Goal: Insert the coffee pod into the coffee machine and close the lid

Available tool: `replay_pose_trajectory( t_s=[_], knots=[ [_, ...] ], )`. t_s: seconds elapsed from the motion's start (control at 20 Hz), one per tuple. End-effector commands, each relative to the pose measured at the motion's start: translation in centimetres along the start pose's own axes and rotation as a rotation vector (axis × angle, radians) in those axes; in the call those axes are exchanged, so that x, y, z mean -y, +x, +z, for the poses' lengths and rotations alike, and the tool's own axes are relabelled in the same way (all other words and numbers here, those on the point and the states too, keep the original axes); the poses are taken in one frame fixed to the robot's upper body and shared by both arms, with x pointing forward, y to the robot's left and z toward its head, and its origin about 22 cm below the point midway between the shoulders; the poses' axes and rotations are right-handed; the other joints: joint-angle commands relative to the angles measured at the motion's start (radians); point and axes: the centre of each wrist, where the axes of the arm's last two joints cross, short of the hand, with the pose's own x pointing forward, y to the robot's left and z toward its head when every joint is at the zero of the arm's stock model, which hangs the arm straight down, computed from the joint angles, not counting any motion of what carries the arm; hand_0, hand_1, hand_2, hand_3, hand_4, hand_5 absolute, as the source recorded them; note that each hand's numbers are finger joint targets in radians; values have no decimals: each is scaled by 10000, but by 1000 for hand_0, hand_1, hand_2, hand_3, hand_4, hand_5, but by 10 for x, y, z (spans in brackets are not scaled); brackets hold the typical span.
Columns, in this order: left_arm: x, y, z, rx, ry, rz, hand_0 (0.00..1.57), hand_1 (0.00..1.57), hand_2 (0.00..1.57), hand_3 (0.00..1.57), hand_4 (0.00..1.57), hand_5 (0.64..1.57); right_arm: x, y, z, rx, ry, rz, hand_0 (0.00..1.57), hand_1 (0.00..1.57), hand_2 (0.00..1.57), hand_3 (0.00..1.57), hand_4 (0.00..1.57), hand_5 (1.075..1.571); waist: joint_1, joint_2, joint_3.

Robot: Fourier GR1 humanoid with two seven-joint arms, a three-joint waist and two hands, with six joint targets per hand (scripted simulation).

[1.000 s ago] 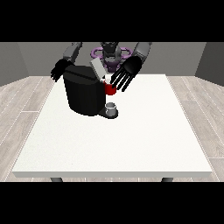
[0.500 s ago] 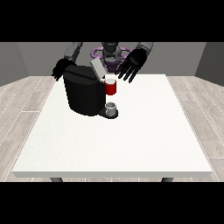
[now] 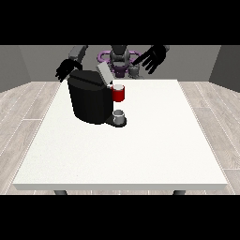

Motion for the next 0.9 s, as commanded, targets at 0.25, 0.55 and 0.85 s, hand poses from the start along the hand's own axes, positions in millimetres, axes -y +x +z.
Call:
replay_pose_trajectory(
  t_s=[0.25, 0.55, 0.85],
  knots=[
    [81, -79, 52, -726, 189, 4131, 0, 0, 0, 0, 0, 1571, 31, -23, 29, -939, -499, 575, 0, 0, 0, 0, 492, 1571, 1170, -2023, 1],
    [121, -113, 89, -2081, 223, 5721, 0, 0, 0, 0, 90, 1571, 20, 11, 19, -823, 1079, 756, 0, 0, 0, 0, 370, 1571, 1304, -2929, -1],
    [136, -115, 102, -2128, 119, 6712, 0, 0, 0, 0, 0, 1571, 22, 54, -1, 193, 1850, 1113, 0, 0, 0, 0, 43, 1571, 1792, -3145, 5]
  ],
)
